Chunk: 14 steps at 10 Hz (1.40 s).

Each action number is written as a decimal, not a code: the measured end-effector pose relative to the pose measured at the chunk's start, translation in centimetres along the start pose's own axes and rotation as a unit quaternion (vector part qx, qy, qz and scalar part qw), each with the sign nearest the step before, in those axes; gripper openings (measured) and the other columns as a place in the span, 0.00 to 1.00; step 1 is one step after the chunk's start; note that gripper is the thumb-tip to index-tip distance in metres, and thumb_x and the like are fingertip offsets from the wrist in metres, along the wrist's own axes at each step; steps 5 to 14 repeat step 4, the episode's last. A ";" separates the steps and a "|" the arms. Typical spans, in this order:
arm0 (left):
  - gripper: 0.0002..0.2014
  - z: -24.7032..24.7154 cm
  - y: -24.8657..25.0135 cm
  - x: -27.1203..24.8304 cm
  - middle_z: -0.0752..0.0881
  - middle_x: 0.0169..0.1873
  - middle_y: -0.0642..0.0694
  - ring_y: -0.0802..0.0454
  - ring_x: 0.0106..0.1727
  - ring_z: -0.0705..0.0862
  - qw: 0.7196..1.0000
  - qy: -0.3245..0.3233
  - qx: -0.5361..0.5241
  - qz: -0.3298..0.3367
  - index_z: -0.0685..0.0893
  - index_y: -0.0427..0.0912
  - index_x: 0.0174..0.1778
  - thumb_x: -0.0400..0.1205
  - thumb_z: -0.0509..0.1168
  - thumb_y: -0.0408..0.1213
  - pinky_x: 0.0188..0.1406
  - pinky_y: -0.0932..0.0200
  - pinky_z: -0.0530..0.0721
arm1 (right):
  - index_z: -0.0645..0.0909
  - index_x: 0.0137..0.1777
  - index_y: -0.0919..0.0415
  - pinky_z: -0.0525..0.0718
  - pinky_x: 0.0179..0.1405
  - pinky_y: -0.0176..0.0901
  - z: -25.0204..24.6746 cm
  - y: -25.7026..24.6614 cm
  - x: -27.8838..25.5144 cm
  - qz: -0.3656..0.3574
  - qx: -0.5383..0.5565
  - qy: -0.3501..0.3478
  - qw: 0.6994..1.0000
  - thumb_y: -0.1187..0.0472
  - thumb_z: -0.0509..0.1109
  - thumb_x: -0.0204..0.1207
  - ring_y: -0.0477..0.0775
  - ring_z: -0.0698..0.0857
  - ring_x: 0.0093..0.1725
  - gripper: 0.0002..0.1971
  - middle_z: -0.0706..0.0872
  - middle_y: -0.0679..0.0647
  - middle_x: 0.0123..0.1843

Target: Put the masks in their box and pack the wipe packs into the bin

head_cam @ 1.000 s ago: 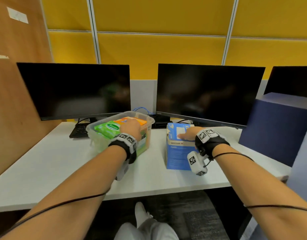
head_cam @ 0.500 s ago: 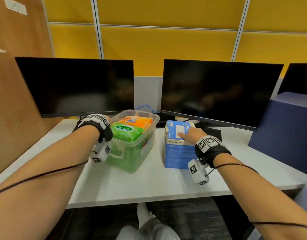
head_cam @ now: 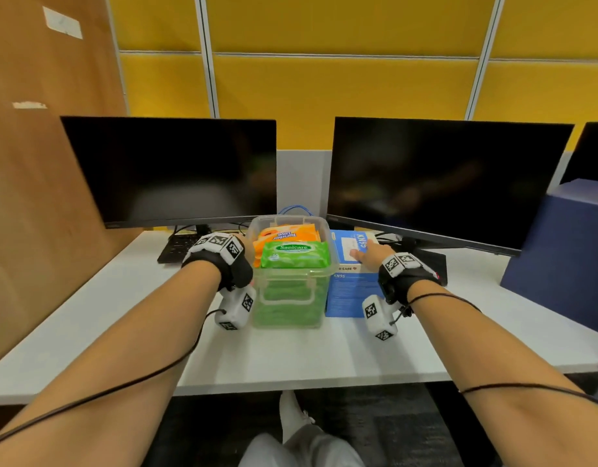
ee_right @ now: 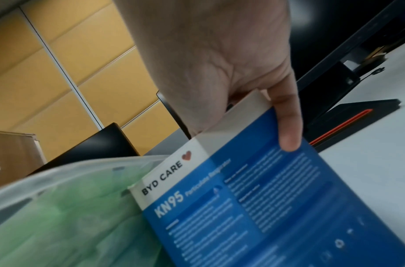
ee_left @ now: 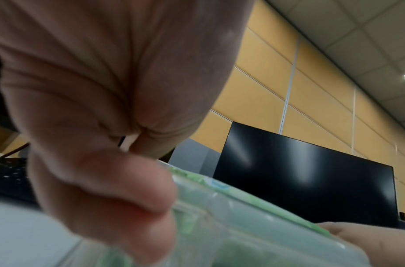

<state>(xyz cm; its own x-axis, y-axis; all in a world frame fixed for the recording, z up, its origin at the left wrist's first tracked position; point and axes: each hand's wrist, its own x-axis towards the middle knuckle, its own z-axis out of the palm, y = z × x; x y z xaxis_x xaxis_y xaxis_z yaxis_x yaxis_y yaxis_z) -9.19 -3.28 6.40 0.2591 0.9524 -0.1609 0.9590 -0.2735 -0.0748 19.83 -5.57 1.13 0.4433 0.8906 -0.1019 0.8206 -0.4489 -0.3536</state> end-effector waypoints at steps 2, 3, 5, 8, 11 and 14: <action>0.25 -0.8 0.3 -1.7 0.90 0.39 0.45 0.44 0.38 0.89 0.997 -0.044 -0.056 -0.022 0.86 0.44 0.53 0.60 0.76 0.45 0.42 0.44 0.90 | 0.60 0.83 0.58 0.67 0.78 0.52 -1.8 1.8 -2.0 -0.075 -0.005 -0.029 0.997 0.50 0.53 0.87 0.61 0.69 0.78 0.26 0.68 0.60 0.81; 0.23 -2.1 0.6 -3.3 0.89 0.39 0.44 0.46 0.37 0.88 0.999 -0.037 -0.028 -0.016 0.85 0.44 0.53 0.60 0.72 0.39 0.40 0.50 0.89 | 0.64 0.82 0.55 0.70 0.77 0.52 -3.8 1.8 -3.3 -0.066 -0.072 -0.034 0.995 0.45 0.53 0.86 0.58 0.72 0.76 0.27 0.70 0.57 0.79; 0.32 -3.9 1.8 -3.3 0.87 0.50 0.41 0.41 0.46 0.87 0.999 0.017 -0.027 -0.005 0.79 0.46 0.60 0.57 0.71 0.40 0.46 0.45 0.88 | 0.69 0.79 0.57 0.71 0.75 0.50 -6.6 -0.3 -3.7 -0.107 -0.067 0.013 0.992 0.44 0.56 0.85 0.58 0.74 0.75 0.27 0.73 0.56 0.78; 0.32 -3.9 1.8 -3.3 0.87 0.50 0.41 0.41 0.46 0.87 0.999 0.017 -0.027 -0.005 0.79 0.46 0.60 0.57 0.71 0.40 0.46 0.45 0.88 | 0.69 0.79 0.57 0.71 0.75 0.50 -6.6 -0.3 -3.7 -0.107 -0.067 0.013 0.992 0.44 0.56 0.85 0.58 0.74 0.75 0.27 0.73 0.56 0.78; 0.32 -3.9 1.8 -3.3 0.87 0.50 0.41 0.41 0.46 0.87 0.999 0.017 -0.027 -0.005 0.79 0.46 0.60 0.57 0.71 0.40 0.46 0.45 0.88 | 0.69 0.79 0.57 0.71 0.75 0.50 -6.6 -0.3 -3.7 -0.107 -0.067 0.013 0.992 0.44 0.56 0.85 0.58 0.74 0.75 0.27 0.73 0.56 0.78; 0.32 -3.9 1.8 -3.3 0.87 0.50 0.41 0.41 0.46 0.87 0.999 0.017 -0.027 -0.005 0.79 0.46 0.60 0.57 0.71 0.40 0.46 0.45 0.88 | 0.69 0.79 0.57 0.71 0.75 0.50 -6.6 -0.3 -3.7 -0.107 -0.067 0.013 0.992 0.44 0.56 0.85 0.58 0.74 0.75 0.27 0.73 0.56 0.78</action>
